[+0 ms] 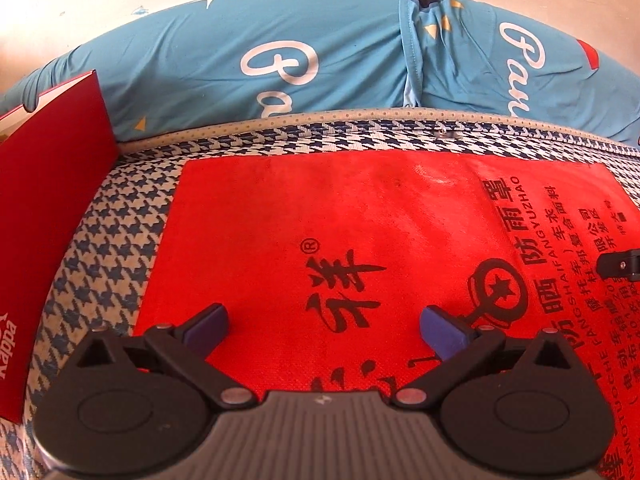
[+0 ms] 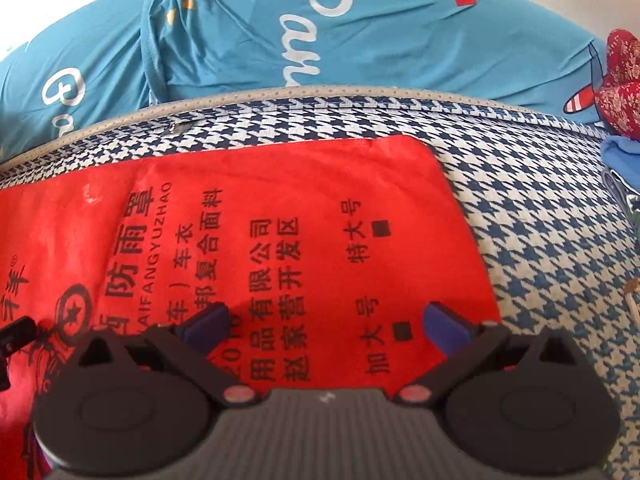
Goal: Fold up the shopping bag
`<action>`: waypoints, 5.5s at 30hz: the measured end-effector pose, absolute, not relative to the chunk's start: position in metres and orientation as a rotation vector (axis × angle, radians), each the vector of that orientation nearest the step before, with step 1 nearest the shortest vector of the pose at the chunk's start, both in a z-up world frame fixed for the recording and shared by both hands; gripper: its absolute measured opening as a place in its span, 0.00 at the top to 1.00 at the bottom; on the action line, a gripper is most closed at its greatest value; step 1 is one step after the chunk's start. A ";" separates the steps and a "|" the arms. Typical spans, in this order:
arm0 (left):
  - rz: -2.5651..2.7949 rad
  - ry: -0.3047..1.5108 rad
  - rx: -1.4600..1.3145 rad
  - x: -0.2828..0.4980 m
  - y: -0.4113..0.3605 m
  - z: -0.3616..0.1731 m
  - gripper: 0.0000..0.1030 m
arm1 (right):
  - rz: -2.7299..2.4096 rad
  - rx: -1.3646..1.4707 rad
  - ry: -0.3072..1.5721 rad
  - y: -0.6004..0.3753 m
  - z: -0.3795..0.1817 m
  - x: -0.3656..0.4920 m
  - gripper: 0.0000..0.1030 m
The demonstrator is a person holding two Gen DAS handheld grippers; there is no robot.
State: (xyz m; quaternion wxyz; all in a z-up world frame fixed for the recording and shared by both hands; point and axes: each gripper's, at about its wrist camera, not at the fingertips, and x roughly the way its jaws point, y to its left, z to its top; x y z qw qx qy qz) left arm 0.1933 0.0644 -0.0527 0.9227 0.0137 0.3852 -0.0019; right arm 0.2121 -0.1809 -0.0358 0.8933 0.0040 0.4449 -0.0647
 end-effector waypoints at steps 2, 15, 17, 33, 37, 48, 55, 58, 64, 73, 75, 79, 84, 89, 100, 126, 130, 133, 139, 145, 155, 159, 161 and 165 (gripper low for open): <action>-0.003 0.791 0.027 0.194 0.066 -0.053 0.00 | -0.147 0.011 0.922 -0.185 -0.035 0.212 0.00; -0.016 0.767 0.014 0.205 0.062 -0.044 0.01 | -0.104 0.052 0.871 -0.179 -0.019 0.214 0.00; -0.051 0.750 0.012 0.210 0.055 -0.042 0.01 | -0.054 0.054 0.859 -0.172 -0.016 0.218 0.00; -0.099 0.743 0.046 0.237 0.034 -0.057 0.00 | -0.041 -0.024 0.854 -0.144 -0.042 0.258 0.00; -0.087 0.747 0.035 0.241 0.040 -0.059 0.00 | -0.085 -0.005 0.840 -0.155 -0.041 0.261 0.00; -0.044 0.732 0.013 0.252 0.063 -0.062 0.00 | -0.155 0.024 0.789 -0.182 -0.037 0.253 0.00; -0.037 0.715 0.019 0.258 0.071 -0.063 0.00 | -0.163 0.020 0.769 -0.187 -0.045 0.273 0.00; -0.018 0.711 0.009 0.261 0.077 -0.063 0.00 | -0.166 0.023 0.768 -0.189 -0.045 0.276 0.00; 0.013 0.721 -0.019 0.268 0.081 -0.059 0.00 | -0.166 0.041 0.773 -0.186 -0.040 0.280 0.00; -0.051 0.707 -0.071 0.282 0.057 -0.056 0.00 | -0.010 -0.013 0.758 -0.141 -0.036 0.285 0.00; -0.052 0.701 -0.079 0.287 0.054 -0.056 0.00 | -0.010 -0.019 0.775 -0.135 -0.042 0.286 0.00; -0.060 0.688 -0.106 0.294 0.052 -0.056 0.00 | -0.006 -0.014 0.773 -0.128 -0.045 0.287 0.00; -0.054 0.671 -0.066 0.300 0.046 -0.062 0.00 | -0.045 -0.022 0.761 -0.126 -0.048 0.291 0.00; -0.060 0.663 -0.029 0.299 0.043 -0.066 0.00 | -0.086 -0.020 0.750 -0.132 -0.049 0.293 0.00; -0.062 0.671 -0.011 0.295 0.056 -0.068 0.00 | -0.168 0.021 0.762 -0.160 -0.045 0.294 0.00; -0.017 0.666 -0.015 0.243 0.085 -0.044 0.01 | -0.195 0.109 0.807 -0.190 -0.031 0.274 0.00; -0.111 0.674 0.018 0.239 0.052 -0.044 0.01 | -0.078 0.129 0.795 -0.177 -0.024 0.273 0.00; -0.131 0.711 0.040 0.238 0.042 -0.053 0.01 | -0.070 0.072 0.825 -0.166 -0.029 0.275 0.00; -0.139 0.730 0.046 0.230 0.039 -0.058 0.00 | -0.049 -0.004 0.854 -0.154 -0.036 0.266 0.00; -0.139 0.740 0.047 0.218 0.040 -0.056 0.00 | -0.012 -0.044 0.867 -0.148 -0.037 0.249 0.00; -0.179 0.758 0.075 0.179 0.032 -0.055 0.00 | 0.049 -0.088 0.886 -0.140 -0.039 0.207 0.00; -0.194 0.759 0.081 0.162 0.028 -0.057 0.00 | 0.069 -0.102 0.903 -0.140 -0.039 0.196 0.00; -0.198 0.766 0.077 0.151 0.029 -0.058 0.00 | 0.078 -0.105 0.909 -0.140 -0.039 0.190 0.00; -0.198 0.768 0.074 0.134 0.030 -0.059 0.00 | 0.103 -0.121 0.922 -0.139 -0.040 0.179 0.00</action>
